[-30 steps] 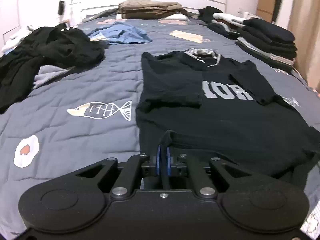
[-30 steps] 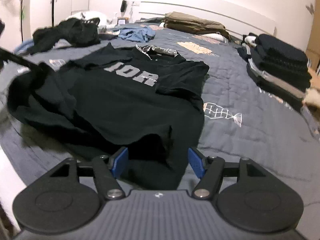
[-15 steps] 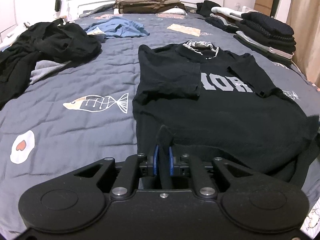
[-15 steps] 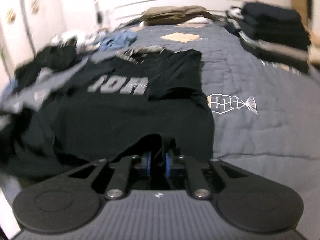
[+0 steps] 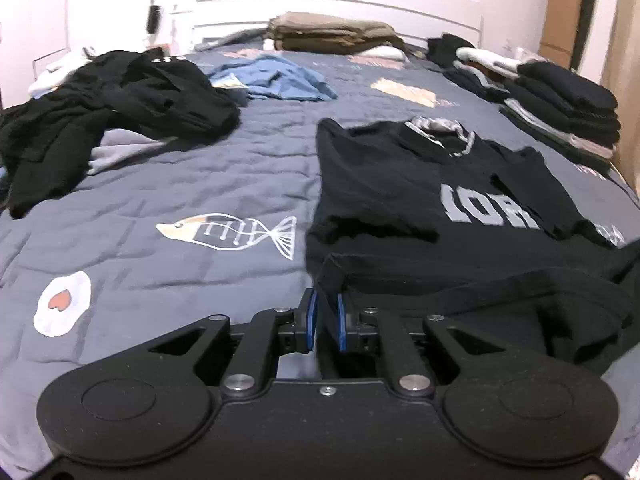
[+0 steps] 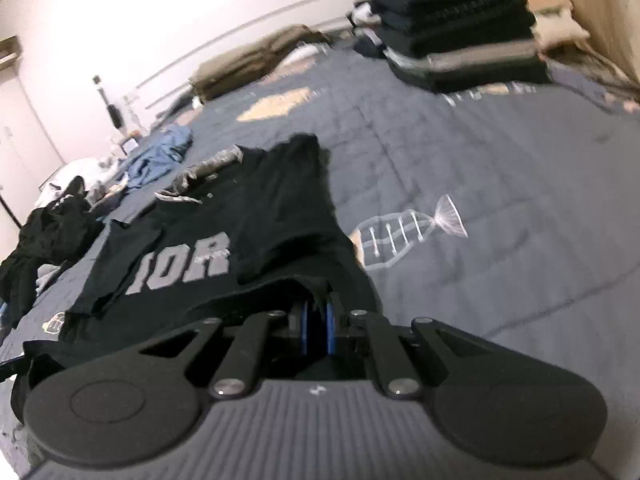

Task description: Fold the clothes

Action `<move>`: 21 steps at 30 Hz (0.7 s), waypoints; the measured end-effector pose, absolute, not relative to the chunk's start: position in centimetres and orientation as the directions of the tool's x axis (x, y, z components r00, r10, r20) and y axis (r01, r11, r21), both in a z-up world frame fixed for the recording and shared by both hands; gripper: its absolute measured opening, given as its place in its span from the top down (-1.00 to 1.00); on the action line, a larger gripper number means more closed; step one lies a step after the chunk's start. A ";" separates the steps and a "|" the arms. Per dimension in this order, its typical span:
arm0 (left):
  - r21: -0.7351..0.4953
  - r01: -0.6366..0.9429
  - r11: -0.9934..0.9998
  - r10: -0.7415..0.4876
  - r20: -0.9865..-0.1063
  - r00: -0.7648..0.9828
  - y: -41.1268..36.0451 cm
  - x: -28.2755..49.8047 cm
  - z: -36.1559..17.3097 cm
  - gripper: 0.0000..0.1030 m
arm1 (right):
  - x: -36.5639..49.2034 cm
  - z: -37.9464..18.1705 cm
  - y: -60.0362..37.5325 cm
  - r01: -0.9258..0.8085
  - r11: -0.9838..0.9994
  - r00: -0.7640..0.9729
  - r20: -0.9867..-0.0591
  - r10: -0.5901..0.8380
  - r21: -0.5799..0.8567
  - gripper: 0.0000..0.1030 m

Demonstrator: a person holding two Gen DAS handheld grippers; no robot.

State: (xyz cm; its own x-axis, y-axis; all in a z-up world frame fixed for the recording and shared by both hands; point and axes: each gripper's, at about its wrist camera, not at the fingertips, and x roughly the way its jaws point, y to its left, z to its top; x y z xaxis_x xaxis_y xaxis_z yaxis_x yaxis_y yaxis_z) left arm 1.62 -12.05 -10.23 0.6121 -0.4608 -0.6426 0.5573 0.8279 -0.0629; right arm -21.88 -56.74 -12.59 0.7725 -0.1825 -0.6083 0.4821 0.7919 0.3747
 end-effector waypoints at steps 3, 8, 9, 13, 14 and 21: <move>-0.053 0.545 0.836 -0.452 -0.629 0.633 -12.2 2.1 -10.1 0.87 | -22.8 -11.2 -57.1 0.469 0.767 0.814 -0.552 -0.182 0.438 0.85; -0.036 0.525 0.850 -0.437 -0.605 0.666 -12.5 2.9 -10.0 0.88 | -23.1 -10.2 -57.6 0.468 0.745 0.836 -0.510 -0.201 0.474 0.85; -0.033 0.521 0.853 -0.434 -0.600 0.672 -12.5 3.1 -9.9 0.88 | -22.8 -10.3 -57.8 0.477 0.740 0.831 -0.517 -0.205 0.474 0.85; -0.013 0.528 0.849 -0.414 -0.636 0.651 -13.2 4.0 -10.7 0.85 | -20.7 -12.7 -57.8 0.511 0.762 0.763 -0.618 -0.188 0.398 0.83; -0.009 0.536 0.844 -0.407 -0.661 0.630 -13.4 4.2 -11.2 0.85 | -20.2 -13.3 -57.8 0.517 0.768 0.744 -0.642 -0.185 0.378 0.83; -0.081 0.555 0.828 -0.475 -0.628 0.617 -11.5 3.2 -9.3 -0.23 | -21.8 -11.8 -57.3 0.476 0.797 0.768 -0.617 -0.172 0.372 0.11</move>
